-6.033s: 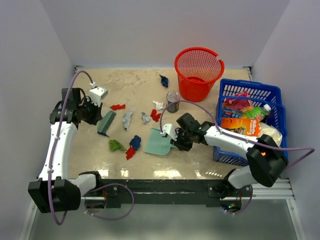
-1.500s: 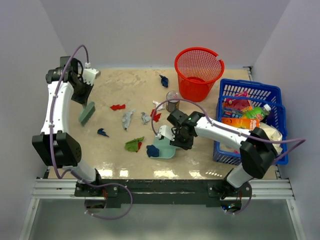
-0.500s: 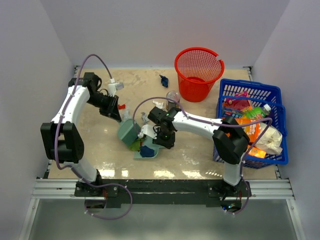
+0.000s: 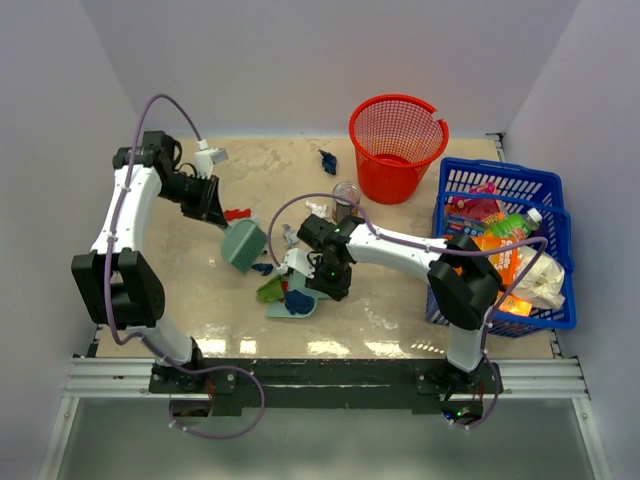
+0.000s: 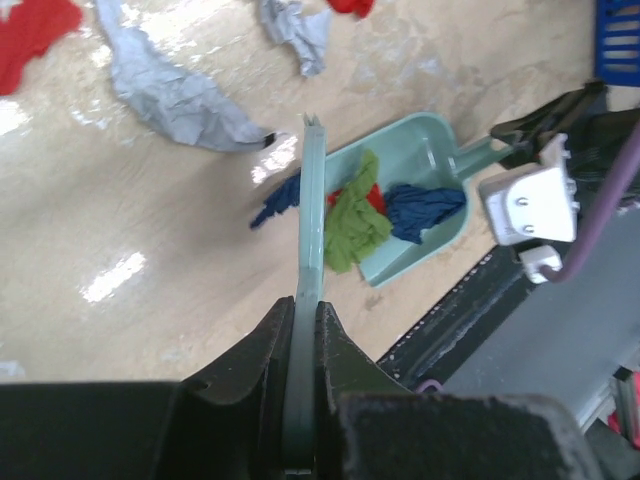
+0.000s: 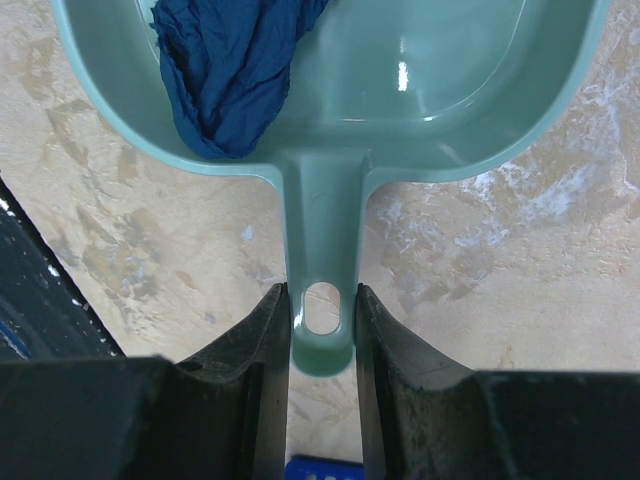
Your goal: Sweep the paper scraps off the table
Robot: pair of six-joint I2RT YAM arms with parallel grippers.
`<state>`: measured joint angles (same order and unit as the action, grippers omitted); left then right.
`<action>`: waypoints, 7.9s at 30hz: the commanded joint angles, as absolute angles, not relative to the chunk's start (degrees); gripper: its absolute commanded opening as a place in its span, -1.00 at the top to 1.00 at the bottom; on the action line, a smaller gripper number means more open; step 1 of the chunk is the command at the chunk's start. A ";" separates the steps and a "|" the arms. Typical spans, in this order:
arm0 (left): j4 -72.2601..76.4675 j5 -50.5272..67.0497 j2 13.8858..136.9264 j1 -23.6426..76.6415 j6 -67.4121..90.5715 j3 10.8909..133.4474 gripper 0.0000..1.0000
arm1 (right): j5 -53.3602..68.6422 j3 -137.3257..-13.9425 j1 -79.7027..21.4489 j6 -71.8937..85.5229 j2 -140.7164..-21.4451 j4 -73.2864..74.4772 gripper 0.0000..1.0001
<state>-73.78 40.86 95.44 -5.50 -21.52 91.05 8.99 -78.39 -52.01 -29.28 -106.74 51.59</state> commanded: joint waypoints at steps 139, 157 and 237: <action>-58.01 39.64 93.34 -4.92 -17.14 95.98 1.00 | 5.80 -57.57 -49.83 -21.01 -90.35 26.63 -0.04; -60.10 39.20 92.37 -4.83 -18.71 93.25 1.00 | 5.80 -54.14 -49.83 -19.69 -92.99 21.97 0.06; -54.86 44.50 88.86 2.11 -16.09 99.57 1.00 | 5.18 -51.06 -48.87 -17.67 -87.72 9.23 1.00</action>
